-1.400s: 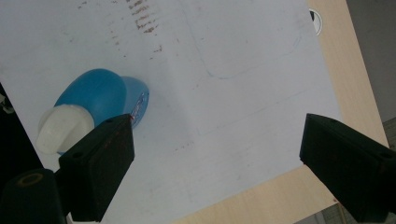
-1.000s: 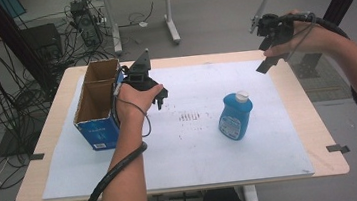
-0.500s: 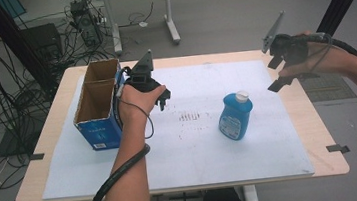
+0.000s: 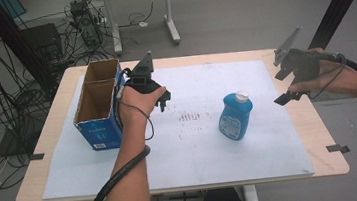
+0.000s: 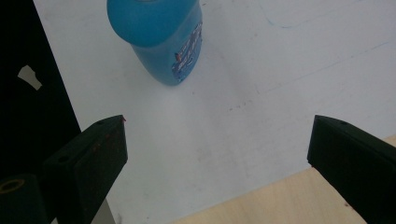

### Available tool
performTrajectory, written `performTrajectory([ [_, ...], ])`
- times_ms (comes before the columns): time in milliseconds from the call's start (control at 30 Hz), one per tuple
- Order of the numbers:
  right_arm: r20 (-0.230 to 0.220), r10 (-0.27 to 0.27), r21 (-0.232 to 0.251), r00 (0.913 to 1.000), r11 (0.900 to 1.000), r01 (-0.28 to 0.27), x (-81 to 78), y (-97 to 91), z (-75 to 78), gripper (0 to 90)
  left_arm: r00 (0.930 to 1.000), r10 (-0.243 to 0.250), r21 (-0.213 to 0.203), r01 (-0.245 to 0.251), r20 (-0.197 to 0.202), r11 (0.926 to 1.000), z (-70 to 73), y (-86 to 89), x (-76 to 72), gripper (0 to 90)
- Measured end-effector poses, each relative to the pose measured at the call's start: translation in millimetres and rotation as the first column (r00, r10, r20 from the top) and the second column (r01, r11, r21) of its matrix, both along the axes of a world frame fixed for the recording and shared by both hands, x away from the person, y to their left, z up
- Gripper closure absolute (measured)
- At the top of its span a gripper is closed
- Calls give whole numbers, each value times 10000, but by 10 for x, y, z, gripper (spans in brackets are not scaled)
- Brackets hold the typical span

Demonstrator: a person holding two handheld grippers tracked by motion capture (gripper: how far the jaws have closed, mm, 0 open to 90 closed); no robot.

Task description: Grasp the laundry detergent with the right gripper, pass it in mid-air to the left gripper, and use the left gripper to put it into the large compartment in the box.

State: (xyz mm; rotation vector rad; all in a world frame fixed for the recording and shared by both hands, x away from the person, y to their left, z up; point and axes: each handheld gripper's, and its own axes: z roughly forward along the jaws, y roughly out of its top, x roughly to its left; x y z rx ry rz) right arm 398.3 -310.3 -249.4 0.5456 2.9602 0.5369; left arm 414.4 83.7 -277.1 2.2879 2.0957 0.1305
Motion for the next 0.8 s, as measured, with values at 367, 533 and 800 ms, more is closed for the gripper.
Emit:
performTrajectory([
  [367,57,-588,674,9983,9960,583,-168,-117,-304,41,10000,-25,1,25,-36,10000,-22,-7,9,63],
  [533,160,-764,1173,9969,9903,741,-258,-115,-469,40,10000,4,24,-4,-53,10000,-38,-2,10,63],
  [800,414,-1211,1982,9918,9739,1107,-413,-33,-773,38,10000,-15,8,15,-15,10000,-31,8,2,62],
])
